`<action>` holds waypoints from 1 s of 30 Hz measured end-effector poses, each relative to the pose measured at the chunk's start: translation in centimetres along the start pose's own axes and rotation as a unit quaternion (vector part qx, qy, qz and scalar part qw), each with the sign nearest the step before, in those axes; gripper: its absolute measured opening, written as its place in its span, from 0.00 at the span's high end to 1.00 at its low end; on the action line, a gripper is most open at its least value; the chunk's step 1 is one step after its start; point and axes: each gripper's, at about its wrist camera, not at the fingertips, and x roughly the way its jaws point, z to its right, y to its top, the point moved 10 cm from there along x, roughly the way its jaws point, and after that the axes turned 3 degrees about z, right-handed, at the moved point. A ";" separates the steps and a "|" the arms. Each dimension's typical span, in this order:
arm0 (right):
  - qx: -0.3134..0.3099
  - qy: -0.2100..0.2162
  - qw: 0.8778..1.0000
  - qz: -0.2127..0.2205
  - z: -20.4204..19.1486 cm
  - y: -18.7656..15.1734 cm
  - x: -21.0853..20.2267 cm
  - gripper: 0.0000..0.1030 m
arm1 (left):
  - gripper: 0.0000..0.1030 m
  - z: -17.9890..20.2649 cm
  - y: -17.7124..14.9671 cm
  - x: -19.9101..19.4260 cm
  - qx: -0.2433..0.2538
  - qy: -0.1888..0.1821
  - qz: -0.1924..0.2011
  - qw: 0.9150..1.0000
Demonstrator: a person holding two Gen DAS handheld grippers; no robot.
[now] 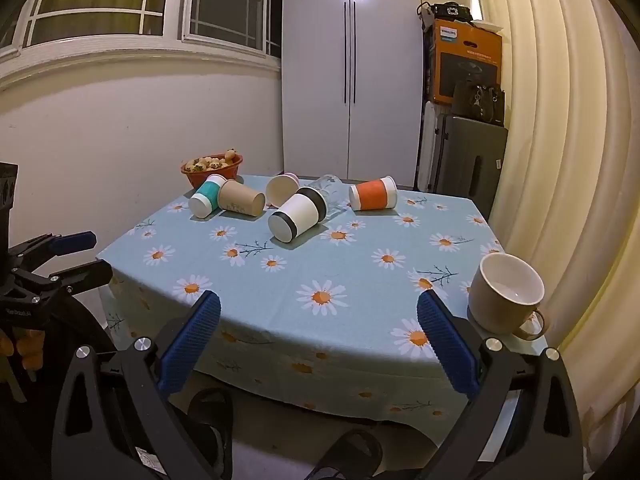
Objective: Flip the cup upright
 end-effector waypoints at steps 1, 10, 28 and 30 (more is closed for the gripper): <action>-0.001 0.000 1.000 0.000 -0.1 0.0 0.0 0.05 | 0.06 0.0 0.0 0.0 0.001 0.000 0.000 1.000; 0.001 -0.001 1.000 0.000 0.5 -0.1 0.0 0.05 | 0.06 0.1 0.0 0.0 0.001 0.001 0.001 1.000; 0.000 -0.005 1.000 -0.002 0.0 -0.1 -0.1 0.05 | 0.06 -0.1 -0.2 0.1 0.001 0.001 0.000 1.000; -0.001 -0.005 1.000 -0.001 0.0 -0.1 -0.1 0.05 | 0.06 -0.1 -0.2 0.1 0.001 0.002 0.001 1.000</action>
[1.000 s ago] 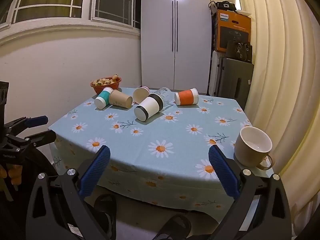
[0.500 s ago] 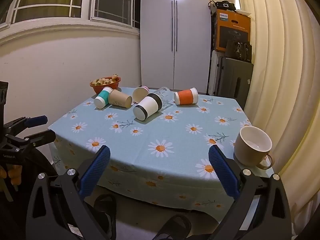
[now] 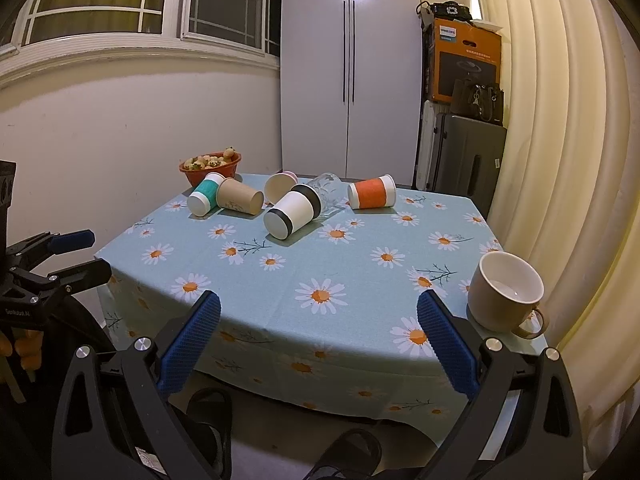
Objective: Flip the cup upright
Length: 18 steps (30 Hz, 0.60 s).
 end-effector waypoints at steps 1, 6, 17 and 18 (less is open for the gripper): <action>0.000 0.000 1.000 0.000 0.0 0.0 0.0 0.05 | 0.06 0.0 0.0 0.0 0.000 0.000 0.000 1.000; 0.000 0.000 1.000 0.000 0.1 0.0 0.0 0.05 | 0.06 0.1 0.0 0.1 0.000 -0.002 0.001 1.000; -0.001 0.000 1.000 -0.001 0.1 -0.2 0.1 0.05 | 0.06 0.4 0.2 0.0 0.000 -0.002 0.000 1.000; -0.001 0.000 1.000 -0.001 0.1 -0.2 0.1 0.05 | 0.06 0.4 0.2 0.0 0.000 -0.002 -0.001 1.000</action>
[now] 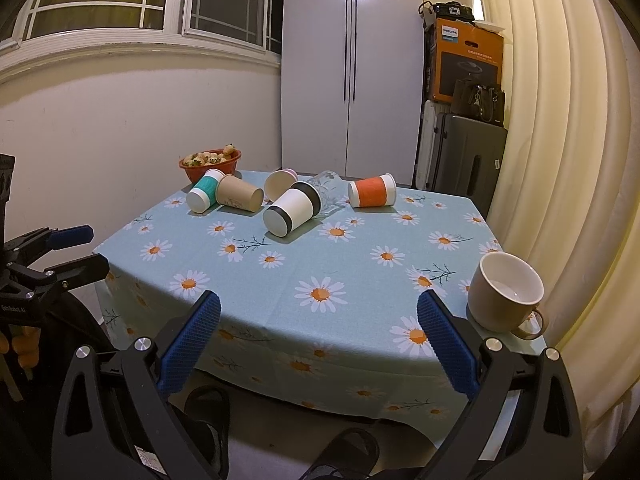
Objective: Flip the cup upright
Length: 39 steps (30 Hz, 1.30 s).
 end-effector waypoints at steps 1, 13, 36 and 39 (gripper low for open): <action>0.000 0.000 1.000 -0.001 -0.1 0.1 0.0 0.05 | 0.06 0.1 0.0 0.0 0.000 0.000 0.000 1.000; -0.001 0.000 1.000 -0.002 0.0 -0.2 0.2 0.05 | 0.06 0.2 0.1 -0.1 0.000 -0.002 0.000 1.000; -0.009 -0.002 1.000 -0.007 0.4 -0.6 0.5 0.05 | 0.06 0.1 0.2 0.1 -0.009 -0.010 -0.005 1.000; -0.011 0.002 1.000 -0.015 0.0 -0.3 0.8 0.05 | 0.06 -0.2 0.5 0.6 -0.033 -0.026 -0.013 0.999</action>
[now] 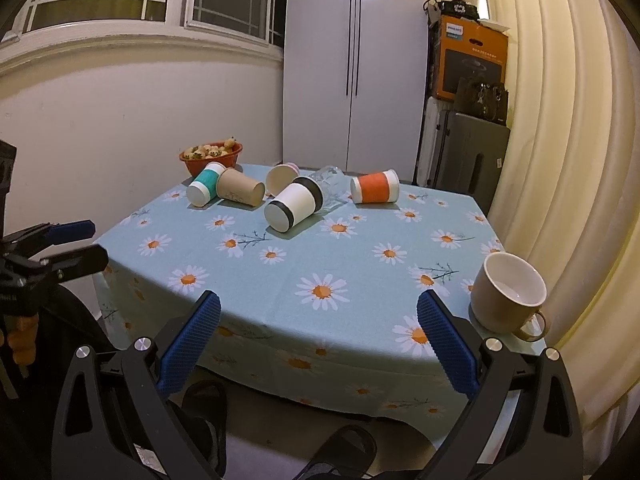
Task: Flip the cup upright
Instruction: 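Move the left gripper toward the black-and-white paper cup lying on its side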
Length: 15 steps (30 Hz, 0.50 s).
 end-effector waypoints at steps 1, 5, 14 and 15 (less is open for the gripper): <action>0.000 0.001 1.000 -0.004 0.0 0.0 0.2 0.05 | 0.06 -0.1 0.1 0.3 -0.002 0.000 -0.005 1.000; 0.009 0.010 1.000 -0.027 0.1 0.4 1.5 0.05 | 0.06 0.1 0.8 2.3 0.004 -0.013 -0.026 1.000; 0.030 0.038 0.996 -0.068 1.8 2.8 6.6 0.05 | 0.06 -1.7 5.8 9.1 -0.008 -0.023 -0.078 0.997; 0.038 0.045 0.995 -0.075 2.0 3.3 7.5 0.05 | 0.06 -1.9 6.3 9.8 -0.008 -0.025 -0.084 0.996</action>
